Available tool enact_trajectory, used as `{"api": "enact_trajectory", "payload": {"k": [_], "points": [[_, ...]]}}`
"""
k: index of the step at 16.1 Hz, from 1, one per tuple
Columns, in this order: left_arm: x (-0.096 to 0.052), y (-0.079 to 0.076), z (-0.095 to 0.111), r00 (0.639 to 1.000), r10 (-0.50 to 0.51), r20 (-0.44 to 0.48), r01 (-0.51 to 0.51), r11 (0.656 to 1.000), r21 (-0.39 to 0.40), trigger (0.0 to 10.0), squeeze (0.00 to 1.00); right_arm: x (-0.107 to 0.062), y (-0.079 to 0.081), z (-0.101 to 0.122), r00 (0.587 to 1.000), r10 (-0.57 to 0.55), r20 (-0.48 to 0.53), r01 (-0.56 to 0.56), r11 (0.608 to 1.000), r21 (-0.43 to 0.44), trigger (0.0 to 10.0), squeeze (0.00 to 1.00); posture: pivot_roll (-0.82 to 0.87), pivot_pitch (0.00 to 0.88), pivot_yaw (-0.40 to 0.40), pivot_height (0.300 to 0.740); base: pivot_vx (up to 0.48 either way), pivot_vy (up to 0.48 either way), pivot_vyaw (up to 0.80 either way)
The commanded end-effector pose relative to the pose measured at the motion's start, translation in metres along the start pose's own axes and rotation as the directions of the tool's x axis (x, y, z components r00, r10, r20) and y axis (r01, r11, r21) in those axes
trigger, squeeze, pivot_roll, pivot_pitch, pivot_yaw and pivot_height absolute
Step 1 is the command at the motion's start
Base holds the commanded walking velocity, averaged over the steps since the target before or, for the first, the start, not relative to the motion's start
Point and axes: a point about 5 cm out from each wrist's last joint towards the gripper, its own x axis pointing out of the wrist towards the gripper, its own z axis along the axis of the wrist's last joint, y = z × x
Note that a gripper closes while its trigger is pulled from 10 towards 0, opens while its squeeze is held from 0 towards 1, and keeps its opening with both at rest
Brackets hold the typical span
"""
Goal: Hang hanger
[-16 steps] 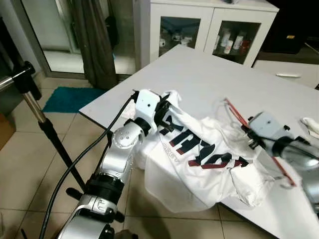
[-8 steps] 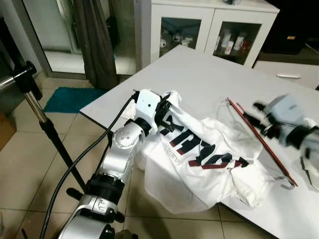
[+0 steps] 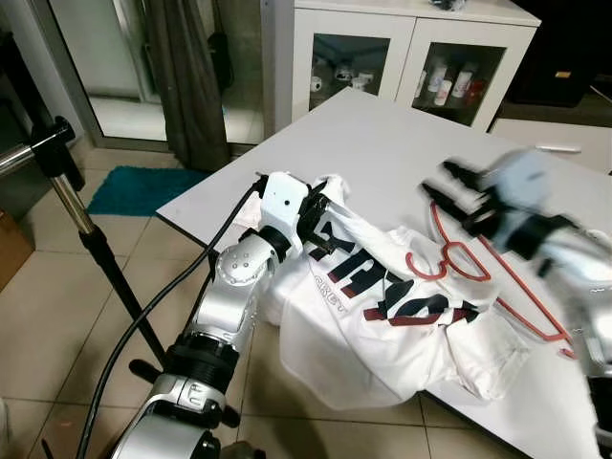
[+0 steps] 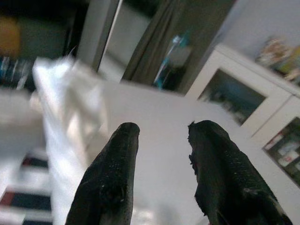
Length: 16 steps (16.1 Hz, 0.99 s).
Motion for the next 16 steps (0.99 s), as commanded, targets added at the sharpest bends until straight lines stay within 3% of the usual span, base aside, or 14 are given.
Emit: {"api": "enact_trajectory", "payload": {"k": [1,4,5,9,10,12,13,15,16], "points": [[0.002,-0.002,0.004,1.000,-0.013,0.008,0.013,1.000,0.013,10.0,0.00,0.007,0.011,-0.013,0.995,0.058,-0.079,-0.062,0.997,-0.045,10.0,0.00,0.03,0.000,-0.033,0.723,0.000,0.000,0.00],[0.000,0.000,0.003,1.000,0.001,0.009,-0.001,1.000,0.013,10.0,0.00,0.011,0.018,-0.029,0.986,0.053,-0.158,-0.070,0.992,-0.102,10.0,0.00,0.04,0.000,-0.039,0.723,0.000,0.000,0.00],[-0.001,0.000,0.003,1.000,0.004,0.007,-0.004,1.000,0.013,10.0,0.00,0.011,0.019,-0.033,0.985,0.049,-0.167,-0.063,0.995,-0.082,10.0,1.00,0.04,0.000,-0.040,0.723,0.000,0.000,0.00],[0.001,-0.001,0.003,1.000,0.000,0.008,0.000,1.000,0.011,10.0,0.00,0.011,0.019,-0.051,0.961,0.015,-0.277,-0.050,0.992,-0.120,10.0,1.00,0.03,0.000,-0.038,0.723,0.000,0.000,0.00],[0.002,-0.002,0.004,1.000,-0.004,0.011,0.004,1.000,0.010,10.0,0.00,0.009,0.019,-0.062,0.937,0.003,-0.349,-0.056,0.989,-0.139,10.0,1.00,0.03,0.000,-0.037,0.723,0.000,0.000,0.00],[0.001,-0.002,0.004,1.000,-0.006,0.011,0.006,1.000,0.010,10.0,0.00,0.007,0.024,-0.069,0.924,0.033,-0.382,-0.068,0.994,-0.081,10.0,1.00,0.03,0.000,-0.034,0.723,0.000,0.000,0.00],[0.001,-0.002,0.004,1.000,-0.007,0.010,0.007,1.000,0.010,10.0,0.00,0.010,0.027,-0.071,0.923,0.035,-0.384,-0.067,0.995,-0.071,10.0,0.00,0.03,0.000,-0.033,0.723,0.000,0.000,0.00],[0.001,-0.002,0.004,1.000,-0.011,0.010,0.011,1.000,0.012,10.0,0.00,0.016,0.032,-0.078,0.912,0.031,-0.410,-0.061,0.996,-0.063,9.9,0.00,0.03,0.000,-0.033,0.723,0.000,0.000,0.00],[0.001,-0.002,0.005,1.000,-0.012,0.013,0.012,1.000,0.013,10.0,0.00,0.018,0.038,-0.083,0.906,0.049,-0.421,-0.074,0.996,-0.044,3.5,0.00,0.04,0.000,-0.033,0.723,0.000,0.000,0.00]]}}
